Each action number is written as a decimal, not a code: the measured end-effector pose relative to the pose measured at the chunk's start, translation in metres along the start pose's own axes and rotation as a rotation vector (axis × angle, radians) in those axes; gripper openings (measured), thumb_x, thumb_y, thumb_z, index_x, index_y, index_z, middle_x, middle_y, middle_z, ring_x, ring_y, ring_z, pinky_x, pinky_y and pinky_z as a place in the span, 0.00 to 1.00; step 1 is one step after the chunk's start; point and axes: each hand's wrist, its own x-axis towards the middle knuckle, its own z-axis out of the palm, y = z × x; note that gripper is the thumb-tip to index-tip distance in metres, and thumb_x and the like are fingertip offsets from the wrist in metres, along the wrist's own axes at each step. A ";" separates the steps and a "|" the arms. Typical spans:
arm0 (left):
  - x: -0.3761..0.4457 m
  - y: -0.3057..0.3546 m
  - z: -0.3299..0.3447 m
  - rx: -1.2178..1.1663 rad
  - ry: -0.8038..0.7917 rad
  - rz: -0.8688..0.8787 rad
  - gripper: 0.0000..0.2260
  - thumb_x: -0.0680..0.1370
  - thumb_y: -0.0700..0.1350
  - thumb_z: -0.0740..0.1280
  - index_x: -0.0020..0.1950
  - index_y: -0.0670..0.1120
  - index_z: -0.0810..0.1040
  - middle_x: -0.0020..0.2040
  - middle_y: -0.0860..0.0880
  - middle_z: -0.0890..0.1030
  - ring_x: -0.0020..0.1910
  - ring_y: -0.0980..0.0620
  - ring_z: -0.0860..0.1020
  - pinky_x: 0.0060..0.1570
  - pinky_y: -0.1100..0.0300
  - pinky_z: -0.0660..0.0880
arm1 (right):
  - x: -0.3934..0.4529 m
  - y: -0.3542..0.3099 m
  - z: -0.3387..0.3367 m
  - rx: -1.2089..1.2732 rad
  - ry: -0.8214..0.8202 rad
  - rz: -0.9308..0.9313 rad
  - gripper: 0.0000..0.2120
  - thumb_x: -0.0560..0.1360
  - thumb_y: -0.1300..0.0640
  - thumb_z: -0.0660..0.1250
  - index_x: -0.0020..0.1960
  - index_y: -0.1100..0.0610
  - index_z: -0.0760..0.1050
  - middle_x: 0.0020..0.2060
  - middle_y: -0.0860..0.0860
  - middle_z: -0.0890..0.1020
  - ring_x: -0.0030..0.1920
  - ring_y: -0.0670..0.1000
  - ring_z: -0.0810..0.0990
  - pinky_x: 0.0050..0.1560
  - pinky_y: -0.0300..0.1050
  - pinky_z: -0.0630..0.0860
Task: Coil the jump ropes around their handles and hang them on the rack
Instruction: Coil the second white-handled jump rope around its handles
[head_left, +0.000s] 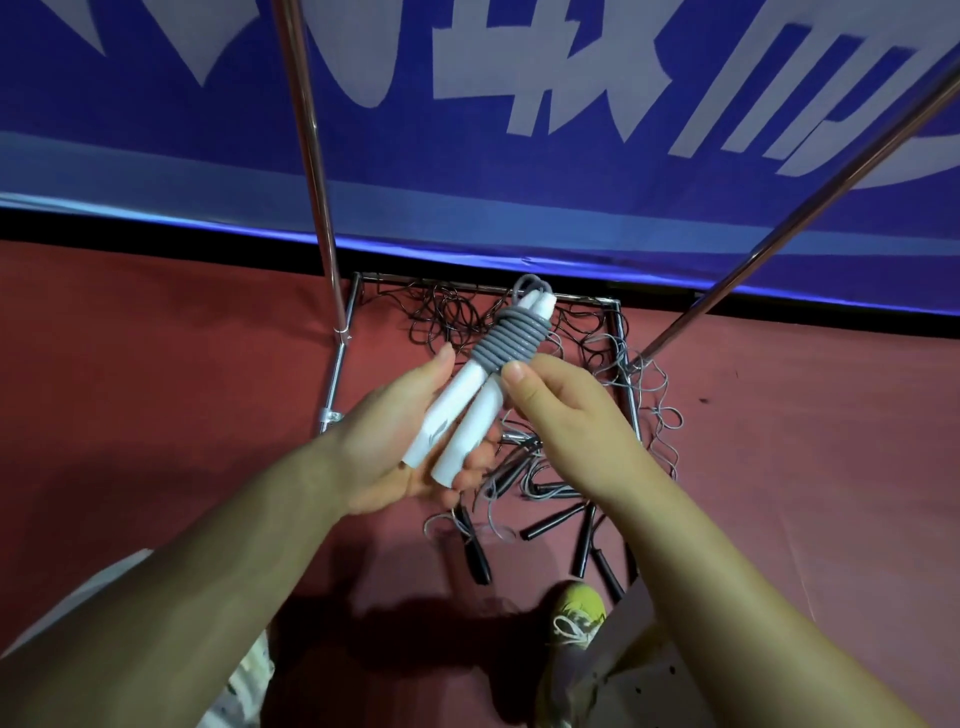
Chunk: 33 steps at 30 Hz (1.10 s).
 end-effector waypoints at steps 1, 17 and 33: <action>0.003 -0.002 -0.002 0.072 0.029 0.037 0.28 0.77 0.65 0.49 0.42 0.42 0.74 0.29 0.45 0.71 0.26 0.49 0.69 0.26 0.61 0.65 | 0.001 0.000 -0.002 -0.015 -0.005 0.012 0.14 0.77 0.44 0.57 0.40 0.51 0.74 0.34 0.41 0.77 0.37 0.42 0.74 0.44 0.41 0.72; 0.023 -0.001 -0.008 0.273 0.396 0.385 0.23 0.80 0.60 0.56 0.37 0.44 0.76 0.27 0.47 0.74 0.25 0.49 0.69 0.29 0.59 0.61 | 0.009 0.007 -0.011 0.492 -0.144 0.439 0.17 0.82 0.55 0.56 0.39 0.58 0.75 0.25 0.47 0.73 0.26 0.45 0.71 0.39 0.45 0.74; 0.025 -0.007 -0.018 0.738 0.502 0.419 0.23 0.61 0.70 0.60 0.40 0.52 0.72 0.30 0.60 0.74 0.32 0.58 0.69 0.37 0.58 0.67 | -0.001 -0.010 0.001 -0.010 -0.012 0.211 0.25 0.82 0.43 0.51 0.31 0.49 0.72 0.18 0.39 0.70 0.21 0.38 0.69 0.30 0.35 0.60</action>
